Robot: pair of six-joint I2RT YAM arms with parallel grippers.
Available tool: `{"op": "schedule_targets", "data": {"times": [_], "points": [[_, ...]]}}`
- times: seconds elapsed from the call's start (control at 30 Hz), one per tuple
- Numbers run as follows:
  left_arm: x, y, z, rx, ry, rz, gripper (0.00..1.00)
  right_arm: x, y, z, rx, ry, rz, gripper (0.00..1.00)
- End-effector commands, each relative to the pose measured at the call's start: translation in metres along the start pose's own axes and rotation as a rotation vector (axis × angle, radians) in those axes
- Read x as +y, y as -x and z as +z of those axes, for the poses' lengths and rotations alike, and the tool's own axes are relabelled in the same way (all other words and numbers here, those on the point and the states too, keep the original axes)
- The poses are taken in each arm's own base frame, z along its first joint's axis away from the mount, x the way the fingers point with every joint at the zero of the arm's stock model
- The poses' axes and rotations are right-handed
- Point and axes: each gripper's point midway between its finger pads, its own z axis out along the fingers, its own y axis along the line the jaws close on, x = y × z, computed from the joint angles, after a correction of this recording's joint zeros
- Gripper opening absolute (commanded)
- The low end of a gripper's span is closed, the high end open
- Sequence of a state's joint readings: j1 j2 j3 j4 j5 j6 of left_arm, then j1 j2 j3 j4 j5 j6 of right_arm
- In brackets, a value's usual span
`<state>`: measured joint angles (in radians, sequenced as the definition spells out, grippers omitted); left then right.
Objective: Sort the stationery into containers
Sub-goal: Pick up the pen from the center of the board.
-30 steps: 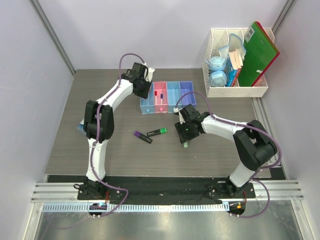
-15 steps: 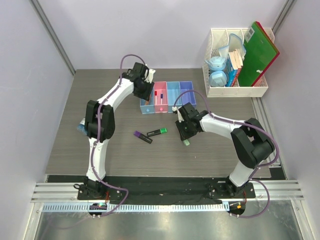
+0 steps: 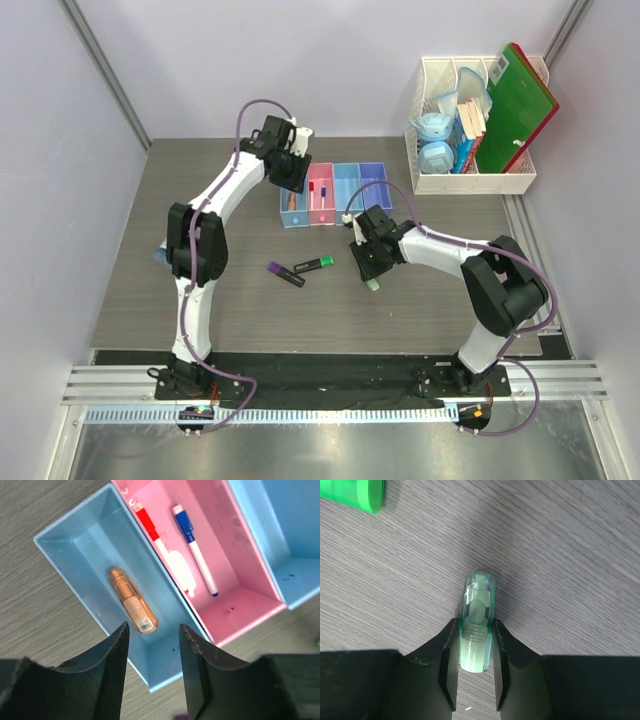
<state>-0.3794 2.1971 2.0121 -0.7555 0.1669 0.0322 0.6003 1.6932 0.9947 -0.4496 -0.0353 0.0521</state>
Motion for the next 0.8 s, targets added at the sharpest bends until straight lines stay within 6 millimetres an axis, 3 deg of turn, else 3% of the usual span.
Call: {"op": "schedule_targets", "data": {"times": [0.0,0.07,0.1,0.17,0.2,0.27,0.37,0.4,0.47,0.5,0.67,0.77], "points": [[-0.019,0.051,-0.081,-0.196,-0.039,0.105,0.45,0.001,0.029,-0.020,-0.079,-0.004,-0.046,0.01],[-0.015,0.038,-0.086,-0.170,-0.010,0.128,0.45,0.004,0.036,-0.028,-0.100,0.003,-0.054,0.01],[-0.012,0.036,-0.097,-0.173,0.014,0.144,0.45,0.006,0.042,-0.033,-0.121,0.010,-0.059,0.01],[-0.001,0.015,-0.096,-0.116,0.066,0.177,0.45,0.009,0.051,-0.042,-0.152,0.022,-0.063,0.01],[0.003,-0.005,-0.092,-0.066,0.085,0.191,0.45,0.010,0.060,-0.047,-0.177,0.024,-0.065,0.01],[0.011,-0.018,-0.104,-0.050,0.132,0.235,0.45,0.013,0.072,-0.057,-0.215,0.027,-0.075,0.01],[0.031,-0.056,-0.111,0.018,0.227,0.291,0.44,0.018,0.100,-0.077,-0.293,0.034,-0.101,0.01],[0.039,-0.081,-0.107,0.077,0.258,0.301,0.44,0.021,0.117,-0.087,-0.340,0.038,-0.107,0.01],[0.051,-0.090,-0.118,0.068,0.306,0.340,0.44,0.022,0.135,-0.096,-0.388,0.037,-0.108,0.01],[0.055,-0.111,-0.115,0.111,0.305,0.358,0.44,0.022,0.155,-0.102,-0.440,0.026,-0.105,0.01],[0.085,-0.146,-0.134,0.136,0.326,0.352,0.45,0.027,0.202,-0.098,-0.534,0.032,-0.107,0.01],[0.098,-0.162,-0.145,0.144,0.307,0.291,0.45,0.030,0.231,-0.083,-0.556,0.040,-0.120,0.01]]}}
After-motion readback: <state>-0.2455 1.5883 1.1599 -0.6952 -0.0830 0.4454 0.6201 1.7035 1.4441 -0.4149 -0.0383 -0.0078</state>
